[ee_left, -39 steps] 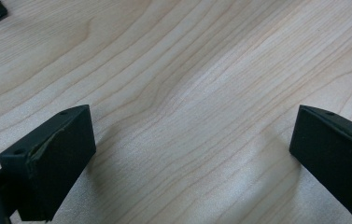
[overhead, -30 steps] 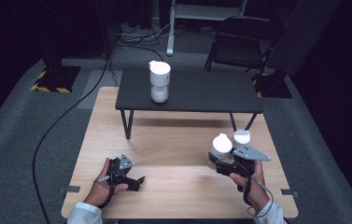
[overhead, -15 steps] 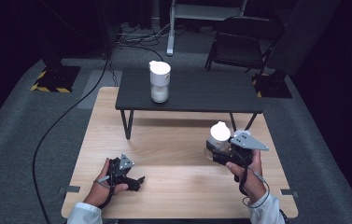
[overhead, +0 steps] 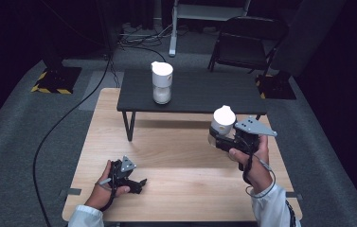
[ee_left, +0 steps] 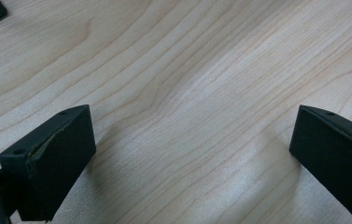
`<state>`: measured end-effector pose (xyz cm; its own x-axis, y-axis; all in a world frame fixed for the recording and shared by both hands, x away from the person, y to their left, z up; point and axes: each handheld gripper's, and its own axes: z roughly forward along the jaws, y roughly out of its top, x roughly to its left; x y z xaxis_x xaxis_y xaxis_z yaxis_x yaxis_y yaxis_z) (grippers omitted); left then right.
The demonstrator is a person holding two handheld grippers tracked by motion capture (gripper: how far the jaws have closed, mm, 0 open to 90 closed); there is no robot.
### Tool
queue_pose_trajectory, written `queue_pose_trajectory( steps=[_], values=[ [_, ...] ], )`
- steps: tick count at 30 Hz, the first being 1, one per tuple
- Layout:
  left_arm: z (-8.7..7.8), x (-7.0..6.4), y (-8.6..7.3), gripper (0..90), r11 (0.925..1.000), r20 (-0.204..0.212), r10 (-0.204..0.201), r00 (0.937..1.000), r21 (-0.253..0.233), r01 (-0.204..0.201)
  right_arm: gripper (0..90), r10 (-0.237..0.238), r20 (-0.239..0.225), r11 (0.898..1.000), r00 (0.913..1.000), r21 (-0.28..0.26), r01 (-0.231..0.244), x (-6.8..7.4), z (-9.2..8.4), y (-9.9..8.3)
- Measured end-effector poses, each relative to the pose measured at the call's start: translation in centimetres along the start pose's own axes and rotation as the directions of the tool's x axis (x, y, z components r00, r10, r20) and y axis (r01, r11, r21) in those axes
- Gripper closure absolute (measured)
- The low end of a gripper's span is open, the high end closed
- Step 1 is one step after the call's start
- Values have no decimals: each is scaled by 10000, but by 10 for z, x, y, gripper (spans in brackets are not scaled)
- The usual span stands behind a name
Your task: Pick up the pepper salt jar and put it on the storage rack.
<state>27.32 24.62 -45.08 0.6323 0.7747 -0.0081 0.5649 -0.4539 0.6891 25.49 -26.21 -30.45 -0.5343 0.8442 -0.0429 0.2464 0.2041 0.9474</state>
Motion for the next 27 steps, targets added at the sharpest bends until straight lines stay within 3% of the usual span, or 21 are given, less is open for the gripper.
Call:
queue_pose_trajectory(
  steps=[15, 25, 27],
  values=[
    [0, 0, 0, 0, 10000, -1, 13, 10000, 5, -13, 299, -129, 146, 9988, 9998, -463, 135, 5, 11, 37],
    [0, 0, 0, 0, 10000, 0, 11, 10000, 4, -11, 299, 203, 233, 9980, 9995, -604, -188, 3, 26, 55],
    [0, 0, 0, 0, 10000, 0, 17, 10000, 9, -17, 299, 100, 364, 9979, 9993, -642, -77, 5, 29, 57]
  ],
)
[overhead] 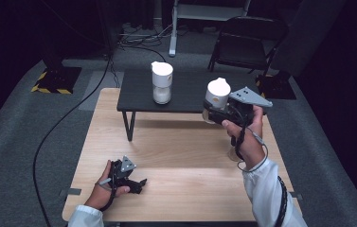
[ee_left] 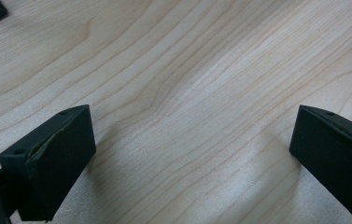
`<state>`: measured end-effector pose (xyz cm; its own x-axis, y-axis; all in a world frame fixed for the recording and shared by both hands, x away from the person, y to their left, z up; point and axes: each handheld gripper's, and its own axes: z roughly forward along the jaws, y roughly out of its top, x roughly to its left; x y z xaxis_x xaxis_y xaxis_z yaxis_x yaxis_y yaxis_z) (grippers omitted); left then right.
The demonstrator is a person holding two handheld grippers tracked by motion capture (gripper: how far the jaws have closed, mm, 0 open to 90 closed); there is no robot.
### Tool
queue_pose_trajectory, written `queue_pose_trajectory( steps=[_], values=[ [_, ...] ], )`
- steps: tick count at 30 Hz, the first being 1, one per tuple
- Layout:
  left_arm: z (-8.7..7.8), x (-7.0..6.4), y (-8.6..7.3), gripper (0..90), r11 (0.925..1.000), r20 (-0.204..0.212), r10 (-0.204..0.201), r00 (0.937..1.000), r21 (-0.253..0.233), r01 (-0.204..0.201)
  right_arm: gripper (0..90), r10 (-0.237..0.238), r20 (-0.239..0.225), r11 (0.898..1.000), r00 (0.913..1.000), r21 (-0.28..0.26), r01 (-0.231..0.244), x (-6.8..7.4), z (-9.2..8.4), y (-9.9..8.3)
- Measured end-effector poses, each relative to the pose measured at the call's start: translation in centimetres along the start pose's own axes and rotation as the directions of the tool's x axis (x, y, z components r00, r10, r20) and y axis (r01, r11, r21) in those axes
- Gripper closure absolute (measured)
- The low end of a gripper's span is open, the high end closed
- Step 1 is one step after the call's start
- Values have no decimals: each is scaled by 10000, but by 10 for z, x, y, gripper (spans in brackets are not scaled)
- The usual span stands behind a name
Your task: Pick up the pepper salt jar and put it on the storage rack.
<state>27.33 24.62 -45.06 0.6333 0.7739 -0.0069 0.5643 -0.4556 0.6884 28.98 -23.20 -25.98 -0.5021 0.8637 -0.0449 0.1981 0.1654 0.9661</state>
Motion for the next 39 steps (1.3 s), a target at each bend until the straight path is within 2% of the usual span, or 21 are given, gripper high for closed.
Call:
queue_pose_trajectory(
  steps=[6, 14, 27, 30, 39],
  values=[
    [0, 0, 0, 0, 10000, -1, -14, 10000, -6, 14, 299, 91, 60, 9999, 9999, -129, -90, -2, 9, 6],
    [0, 0, 0, 0, 10000, 0, -12, 10000, -3, 12, 299, 66, 272, 10000, 9996, -24, -65, 1, 25, 14],
    [0, 0, 0, 0, 10000, 6, 3, 10000, 3, -3, 299, 187, 652, 9998, 9977, -41, -185, 2, 49, 17],
    [0, 0, 0, 0, 10000, 6, 1, 10000, 3, -1, 299, 472, 654, 9989, 9967, -45, -470, -2, 54, 16],
    [0, 0, 0, 0, 10000, 10, 7, 10000, 3, -7, 299, 698, 777, 9975, 9945, -140, -689, -6, 65, 12]
  ],
)
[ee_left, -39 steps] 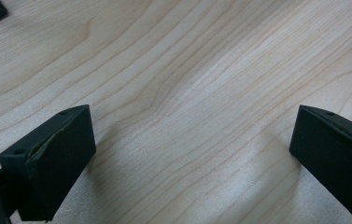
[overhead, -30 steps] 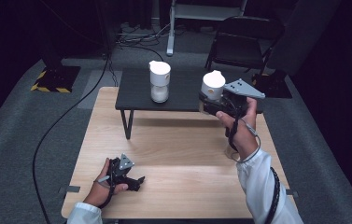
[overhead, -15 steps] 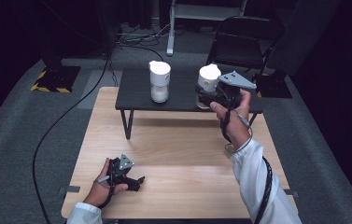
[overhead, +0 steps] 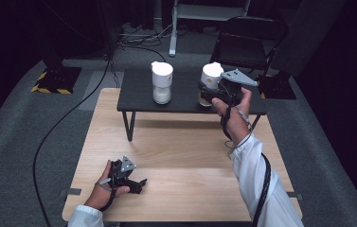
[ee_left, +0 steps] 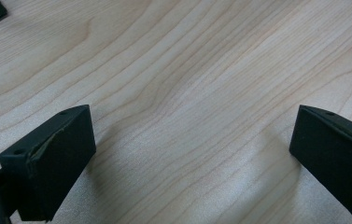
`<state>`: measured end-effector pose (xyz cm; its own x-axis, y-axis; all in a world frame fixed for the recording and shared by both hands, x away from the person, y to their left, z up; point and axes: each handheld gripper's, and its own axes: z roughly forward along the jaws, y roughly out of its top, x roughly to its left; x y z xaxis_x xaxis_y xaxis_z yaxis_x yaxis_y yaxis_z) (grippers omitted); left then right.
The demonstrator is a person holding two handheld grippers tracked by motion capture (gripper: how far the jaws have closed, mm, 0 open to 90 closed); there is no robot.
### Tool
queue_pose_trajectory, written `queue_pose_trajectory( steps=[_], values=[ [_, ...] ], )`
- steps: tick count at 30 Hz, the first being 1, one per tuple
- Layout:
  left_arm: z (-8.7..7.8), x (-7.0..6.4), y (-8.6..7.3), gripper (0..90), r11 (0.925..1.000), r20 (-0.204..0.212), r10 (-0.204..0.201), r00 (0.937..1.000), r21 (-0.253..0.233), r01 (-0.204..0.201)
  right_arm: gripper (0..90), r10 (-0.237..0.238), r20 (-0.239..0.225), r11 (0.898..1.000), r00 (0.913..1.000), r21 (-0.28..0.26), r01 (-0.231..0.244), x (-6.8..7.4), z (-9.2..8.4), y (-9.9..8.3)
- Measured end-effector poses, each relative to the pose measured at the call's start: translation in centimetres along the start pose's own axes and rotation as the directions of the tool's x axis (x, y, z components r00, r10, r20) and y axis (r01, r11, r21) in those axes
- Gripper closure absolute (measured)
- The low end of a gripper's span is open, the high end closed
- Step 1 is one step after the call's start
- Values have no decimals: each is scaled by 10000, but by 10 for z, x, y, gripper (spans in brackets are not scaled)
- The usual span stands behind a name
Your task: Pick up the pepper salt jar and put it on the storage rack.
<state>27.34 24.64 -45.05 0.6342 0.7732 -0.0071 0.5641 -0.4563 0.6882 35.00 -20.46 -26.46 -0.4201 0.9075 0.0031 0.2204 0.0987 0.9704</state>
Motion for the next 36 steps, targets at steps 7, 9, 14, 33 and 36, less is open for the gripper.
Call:
queue_pose_trajectory(
  steps=[7, 9, 14, 33, 36],
  values=[
    [0, 0, 0, 0, 10000, 13, 20, 10000, 2, -20, 299, 249, -7, 9997, 9997, 75, -249, 0, 9, -5],
    [0, 0, 0, 0, 10000, 15, 18, 10000, 0, -18, 299, 239, 39, 9997, 9997, 55, -239, 1, 11, -7],
    [0, 0, 0, 0, 10000, 17, 23, 10000, 2, -23, 299, 262, 182, 9996, 9995, 62, -263, 2, 14, -11],
    [0, 0, 0, 0, 10000, 23, 34, 10000, -2, -34, 245, 493, 111, 9988, 9987, -34, -493, 1, 16, -17],
    [0, 0, 0, 0, 10000, 22, 35, 10000, -1, -35, 219, 539, 110, 9985, 9985, -28, -539, 0, 16, -17]
  ],
)
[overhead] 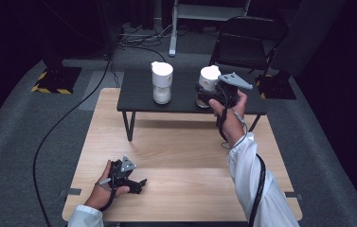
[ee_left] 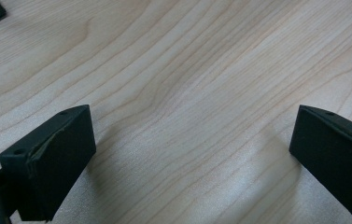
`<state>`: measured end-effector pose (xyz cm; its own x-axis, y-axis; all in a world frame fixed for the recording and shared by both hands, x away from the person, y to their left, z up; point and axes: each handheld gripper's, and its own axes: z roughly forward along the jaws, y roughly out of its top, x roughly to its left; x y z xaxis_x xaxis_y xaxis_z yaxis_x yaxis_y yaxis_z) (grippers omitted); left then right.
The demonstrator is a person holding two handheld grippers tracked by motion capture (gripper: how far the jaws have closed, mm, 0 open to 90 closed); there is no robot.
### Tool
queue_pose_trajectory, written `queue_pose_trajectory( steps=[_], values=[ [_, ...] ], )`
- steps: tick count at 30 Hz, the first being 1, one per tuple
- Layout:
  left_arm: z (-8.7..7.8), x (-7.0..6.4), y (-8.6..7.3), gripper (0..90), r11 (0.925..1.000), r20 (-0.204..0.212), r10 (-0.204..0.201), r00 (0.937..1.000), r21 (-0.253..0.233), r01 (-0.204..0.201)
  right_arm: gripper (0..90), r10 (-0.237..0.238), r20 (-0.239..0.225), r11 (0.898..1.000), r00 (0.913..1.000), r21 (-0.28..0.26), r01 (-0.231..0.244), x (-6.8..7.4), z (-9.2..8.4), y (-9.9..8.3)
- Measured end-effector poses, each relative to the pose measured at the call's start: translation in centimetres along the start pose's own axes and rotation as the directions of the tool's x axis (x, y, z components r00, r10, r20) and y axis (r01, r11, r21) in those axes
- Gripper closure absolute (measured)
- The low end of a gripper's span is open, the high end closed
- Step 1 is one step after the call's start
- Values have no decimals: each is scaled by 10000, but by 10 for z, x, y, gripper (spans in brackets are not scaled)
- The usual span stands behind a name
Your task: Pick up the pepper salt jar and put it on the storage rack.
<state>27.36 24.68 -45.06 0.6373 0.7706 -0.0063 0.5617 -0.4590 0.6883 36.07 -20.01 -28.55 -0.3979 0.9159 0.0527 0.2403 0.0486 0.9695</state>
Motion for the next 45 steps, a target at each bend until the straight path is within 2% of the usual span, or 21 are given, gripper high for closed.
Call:
queue_pose_trajectory(
  steps=[3, 5, 6, 8, 10, 17, 20, 23, 30, 32, 34, 36, 39, 45],
  values=[
    [0, 0, 0, 0, 10000, 1, -1, 10000, 1, 1, 183, 68, 64, 9994, 10000, 335, -71, 0, 2, 3],
    [0, 0, 0, 0, 10000, 1, 0, 10000, 1, 0, 177, 179, 64, 9995, 9998, 272, -180, -1, 2, 1],
    [0, 0, 0, 0, 10000, 2, 0, 10000, 1, 0, 146, 227, 73, 9994, 9997, 250, -229, -1, 2, 0],
    [0, 0, 0, 0, 10000, 0, -1, 10000, 1, 1, 106, 158, 280, 9998, 9995, 118, -161, 2, 2, -3],
    [0, 0, 0, 0, 10000, 1, -3, 10000, 0, 3, 54, 51, 142, 9999, 9999, 148, -53, 0, 2, -4],
    [0, 0, 0, 0, 10000, 0, 0, 10000, 2, 0, 25, -167, -86, 9994, 9998, 314, 169, -2, 2, -4],
    [0, 0, 0, 0, 10000, 2, -2, 10000, -1, 2, 2, -201, 10, 9995, 9998, 241, 201, 0, 1, -6],
    [0, 0, 0, 0, 10000, -1, -2, 10000, 0, 2, 0, -198, 89, 9997, 9998, 113, 197, 2, -1, -7],
    [0, 0, 0, 0, 10000, -1, 0, 10000, -1, 0, 0, -593, 195, 9982, 9981, -94, 595, 5, -9, -13],
    [0, 0, 0, 0, 10000, 0, -3, 10000, -1, 3, 0, -889, 433, 9958, 9951, -185, 898, 9, -11, -17],
    [0, 0, 0, 0, 10000, 0, -2, 10000, -1, 2, 0, -1279, 364, 9916, 9911, -145, 1285, 10, -12, -19],
    [0, 0, 0, 0, 10000, -1, 1, 10000, 1, -1, 0, -1462, 434, 9890, 9883, -161, 1470, 12, -14, -23],
    [0, 0, 0, 0, 10000, 0, -2, 10000, -2, 2, 1, -1309, 377, 9909, 9907, -280, 1319, 10, -16, -27],
    [0, 0, 0, 0, 10000, -2, -1, 10000, -2, 1, 3, -1584, 378, 9851, 9867, -615, 1605, 10, -28, -38]
  ],
)
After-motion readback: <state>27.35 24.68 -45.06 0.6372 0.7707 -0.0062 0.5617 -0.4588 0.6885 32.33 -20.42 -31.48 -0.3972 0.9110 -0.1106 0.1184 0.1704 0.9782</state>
